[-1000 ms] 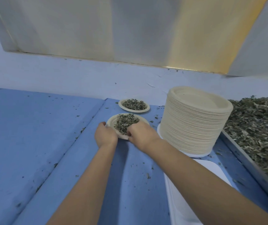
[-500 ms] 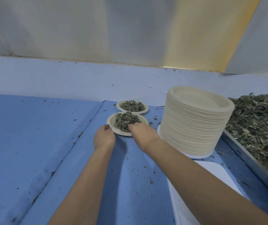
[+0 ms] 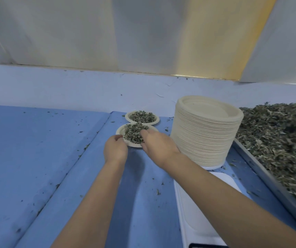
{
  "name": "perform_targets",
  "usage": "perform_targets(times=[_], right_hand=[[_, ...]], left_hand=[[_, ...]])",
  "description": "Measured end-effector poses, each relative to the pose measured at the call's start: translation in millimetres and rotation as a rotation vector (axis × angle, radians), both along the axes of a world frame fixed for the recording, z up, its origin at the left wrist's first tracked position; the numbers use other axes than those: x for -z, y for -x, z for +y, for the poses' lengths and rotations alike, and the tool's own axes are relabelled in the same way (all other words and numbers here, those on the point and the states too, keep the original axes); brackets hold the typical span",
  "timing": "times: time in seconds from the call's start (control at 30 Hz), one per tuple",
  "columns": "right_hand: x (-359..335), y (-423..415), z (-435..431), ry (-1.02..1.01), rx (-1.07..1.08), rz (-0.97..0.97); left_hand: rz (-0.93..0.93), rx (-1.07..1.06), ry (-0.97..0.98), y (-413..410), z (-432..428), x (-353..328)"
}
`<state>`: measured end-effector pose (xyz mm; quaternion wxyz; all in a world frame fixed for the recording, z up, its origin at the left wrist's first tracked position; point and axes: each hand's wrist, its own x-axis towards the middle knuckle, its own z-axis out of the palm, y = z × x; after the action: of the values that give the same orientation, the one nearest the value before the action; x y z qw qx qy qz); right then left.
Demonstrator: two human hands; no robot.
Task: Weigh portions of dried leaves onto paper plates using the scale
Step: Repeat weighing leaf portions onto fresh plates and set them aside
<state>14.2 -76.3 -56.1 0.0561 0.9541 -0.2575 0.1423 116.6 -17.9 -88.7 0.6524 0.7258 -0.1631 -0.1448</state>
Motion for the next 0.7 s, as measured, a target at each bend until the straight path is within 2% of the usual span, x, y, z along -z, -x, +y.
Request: perform_targets(times=[0.17, 0.33, 0.53, 0.7], right_hand=[[-30.1, 36.3, 21.9, -0.024, -0.049, -0.355], [-54.3, 82.1, 17.0, 0.234, -0.008, -0.611], [-64.4, 125.3, -15.8, 0.113, 0.227, -0.329], [-66.0, 130.3, -20.5, 0.071, 0.227, -0.295]], left_hand=[[0.093, 0.039, 0.258, 48.3, 10.6, -38.3], [0.139, 0.137, 0.430, 100.6, 20.5, -69.8], [0.177, 0.157, 0.462, 132.7, 26.2, -77.6], [0.241, 0.117, 0.485, 136.0, 25.6, -79.9]])
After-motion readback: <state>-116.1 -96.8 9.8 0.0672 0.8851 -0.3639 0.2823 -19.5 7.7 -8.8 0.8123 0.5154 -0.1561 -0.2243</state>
